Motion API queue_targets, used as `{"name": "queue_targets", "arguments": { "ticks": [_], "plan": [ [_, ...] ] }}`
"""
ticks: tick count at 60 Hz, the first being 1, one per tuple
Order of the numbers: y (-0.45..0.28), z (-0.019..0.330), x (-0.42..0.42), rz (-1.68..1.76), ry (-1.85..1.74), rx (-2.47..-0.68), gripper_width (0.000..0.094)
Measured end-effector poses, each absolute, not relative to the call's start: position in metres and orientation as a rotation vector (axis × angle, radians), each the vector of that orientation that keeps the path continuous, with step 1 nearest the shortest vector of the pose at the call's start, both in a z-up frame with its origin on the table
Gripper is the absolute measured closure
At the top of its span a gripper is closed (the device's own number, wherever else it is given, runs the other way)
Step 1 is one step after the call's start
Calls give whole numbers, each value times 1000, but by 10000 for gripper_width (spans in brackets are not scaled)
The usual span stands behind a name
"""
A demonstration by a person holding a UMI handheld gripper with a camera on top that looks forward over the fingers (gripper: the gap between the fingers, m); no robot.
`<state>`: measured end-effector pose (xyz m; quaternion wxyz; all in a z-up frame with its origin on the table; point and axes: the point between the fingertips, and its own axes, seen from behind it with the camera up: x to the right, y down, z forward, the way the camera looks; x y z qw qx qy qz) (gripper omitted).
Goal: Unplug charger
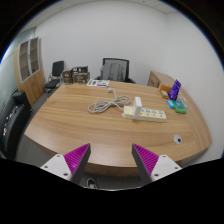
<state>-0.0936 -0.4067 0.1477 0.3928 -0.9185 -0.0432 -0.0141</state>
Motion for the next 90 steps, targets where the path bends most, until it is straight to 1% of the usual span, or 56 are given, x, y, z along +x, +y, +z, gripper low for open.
{"name": "queue_targets", "arguments": {
  "ticks": [4,7,16,24,27,30,32,38,41,45,49,52,56,62,64,65,70,75,79,83,86,90],
  "plan": [
    [-388,125,-64,-83,-54,-2325,75],
    [-367,116,-45,-107,-10,-2299,74],
    [-280,105,-5,-170,21,-2153,81],
    [-207,89,11,-187,29,-2088,86],
    [-184,81,15,-183,48,-2082,109],
    [-164,71,20,-169,70,-2090,165],
    [-153,66,20,-152,90,-2096,235],
    [-129,61,27,-166,111,-2079,534],
    [-124,63,36,-209,121,-2070,656],
    [-123,61,32,-183,132,-2065,693],
    [-124,61,29,-147,136,-2070,759],
    [-124,61,29,-134,131,-2075,790],
    [-123,63,29,-131,120,-2081,814],
    [-121,67,29,-117,122,-2107,826],
    [-120,76,29,-112,117,-2100,826],
    [-118,90,27,-113,116,-2062,825],
    [-109,180,29,-178,19,-1853,826],
    [-104,257,31,-104,18,-1753,825],
    [-96,281,49,-67,38,-1723,826],
    [-93,295,78,-77,46,-1715,826],
    [-91,292,101,-81,61,-1728,826],
    [-88,271,138,-85,92,-1776,825]
  ]
}}
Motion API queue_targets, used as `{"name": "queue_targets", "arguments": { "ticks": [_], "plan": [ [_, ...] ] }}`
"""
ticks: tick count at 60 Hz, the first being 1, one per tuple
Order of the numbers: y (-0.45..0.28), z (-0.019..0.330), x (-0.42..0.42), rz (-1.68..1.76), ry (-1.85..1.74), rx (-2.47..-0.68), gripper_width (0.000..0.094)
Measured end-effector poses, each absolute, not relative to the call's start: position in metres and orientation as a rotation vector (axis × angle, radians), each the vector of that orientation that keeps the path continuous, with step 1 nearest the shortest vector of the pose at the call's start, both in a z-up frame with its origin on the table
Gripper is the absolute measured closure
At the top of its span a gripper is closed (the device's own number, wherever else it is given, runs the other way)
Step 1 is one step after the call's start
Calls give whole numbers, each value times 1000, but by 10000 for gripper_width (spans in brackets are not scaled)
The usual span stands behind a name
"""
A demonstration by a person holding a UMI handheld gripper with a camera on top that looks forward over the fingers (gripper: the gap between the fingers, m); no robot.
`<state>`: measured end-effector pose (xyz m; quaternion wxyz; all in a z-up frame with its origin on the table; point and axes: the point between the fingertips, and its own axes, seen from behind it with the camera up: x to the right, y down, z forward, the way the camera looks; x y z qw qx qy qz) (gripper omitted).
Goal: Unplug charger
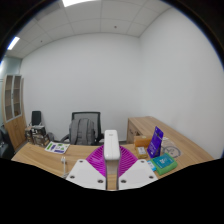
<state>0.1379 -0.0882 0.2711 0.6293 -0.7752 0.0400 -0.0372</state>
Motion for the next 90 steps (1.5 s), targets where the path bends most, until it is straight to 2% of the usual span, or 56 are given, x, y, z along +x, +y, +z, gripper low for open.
{"name": "queue_targets", "arguments": {
  "ticks": [1,18,29,34,37,49,58,60,78,90],
  "plan": [
    [-94,252,150,-84,102,-1777,825],
    [-104,101,261,-1,247,-2048,820],
    [-116,40,281,178,368,-2137,774],
    [-117,41,289,273,439,-2100,746],
    [-119,39,297,294,459,-2104,691],
    [-138,13,337,99,459,-2209,355],
    [-149,33,349,-60,362,-2221,97],
    [-153,42,348,-93,341,-2220,71],
    [-238,152,284,-321,247,-2190,78],
    [-316,197,217,-312,237,-2194,79]
  ]
}}
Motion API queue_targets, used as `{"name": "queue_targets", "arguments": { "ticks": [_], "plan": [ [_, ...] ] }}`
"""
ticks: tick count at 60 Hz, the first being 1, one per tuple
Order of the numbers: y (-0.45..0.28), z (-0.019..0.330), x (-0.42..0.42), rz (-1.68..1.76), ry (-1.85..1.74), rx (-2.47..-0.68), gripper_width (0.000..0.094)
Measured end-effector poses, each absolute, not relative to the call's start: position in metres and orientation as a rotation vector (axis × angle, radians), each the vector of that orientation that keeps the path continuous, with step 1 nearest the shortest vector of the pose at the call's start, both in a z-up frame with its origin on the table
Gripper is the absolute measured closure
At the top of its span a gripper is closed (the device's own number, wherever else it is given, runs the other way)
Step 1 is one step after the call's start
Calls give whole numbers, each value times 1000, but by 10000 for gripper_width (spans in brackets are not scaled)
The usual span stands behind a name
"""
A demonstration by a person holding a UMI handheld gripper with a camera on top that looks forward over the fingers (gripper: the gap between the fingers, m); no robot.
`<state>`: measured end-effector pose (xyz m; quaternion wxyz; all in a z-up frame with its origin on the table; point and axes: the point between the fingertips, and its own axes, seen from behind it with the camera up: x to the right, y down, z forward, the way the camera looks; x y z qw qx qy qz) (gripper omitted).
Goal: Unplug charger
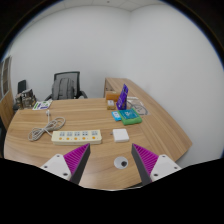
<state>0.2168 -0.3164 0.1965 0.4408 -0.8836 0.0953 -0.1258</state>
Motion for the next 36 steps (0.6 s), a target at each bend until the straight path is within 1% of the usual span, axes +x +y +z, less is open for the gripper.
{"name": "queue_targets", "arguments": {
  "ticks": [15,36],
  "plan": [
    [-372,226,165,-309,213,-2174,78],
    [-390,248,135,-319,152,-2148,76]
  ]
}}
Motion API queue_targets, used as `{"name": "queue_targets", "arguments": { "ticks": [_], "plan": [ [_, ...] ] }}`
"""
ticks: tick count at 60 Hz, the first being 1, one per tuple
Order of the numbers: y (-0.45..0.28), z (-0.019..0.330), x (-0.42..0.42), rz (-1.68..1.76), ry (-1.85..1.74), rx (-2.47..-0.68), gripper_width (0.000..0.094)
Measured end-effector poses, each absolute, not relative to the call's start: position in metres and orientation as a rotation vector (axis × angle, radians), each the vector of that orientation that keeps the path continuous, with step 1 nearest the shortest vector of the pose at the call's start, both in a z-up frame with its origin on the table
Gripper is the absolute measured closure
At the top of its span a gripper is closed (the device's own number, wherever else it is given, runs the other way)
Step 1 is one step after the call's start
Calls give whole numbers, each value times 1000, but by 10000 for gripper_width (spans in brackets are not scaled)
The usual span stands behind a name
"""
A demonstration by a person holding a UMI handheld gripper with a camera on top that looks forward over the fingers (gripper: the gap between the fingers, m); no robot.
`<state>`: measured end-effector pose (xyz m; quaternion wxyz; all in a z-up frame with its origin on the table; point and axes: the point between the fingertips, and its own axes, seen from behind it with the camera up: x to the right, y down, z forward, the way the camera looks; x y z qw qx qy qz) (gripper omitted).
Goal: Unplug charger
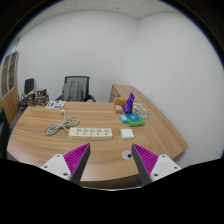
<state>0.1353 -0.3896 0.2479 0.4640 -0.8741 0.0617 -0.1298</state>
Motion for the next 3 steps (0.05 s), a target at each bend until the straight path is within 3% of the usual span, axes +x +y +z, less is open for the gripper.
{"name": "queue_targets", "arguments": {
  "ticks": [3],
  "plan": [
    [-389,250,134,-319,155,-2143,76]
  ]
}}
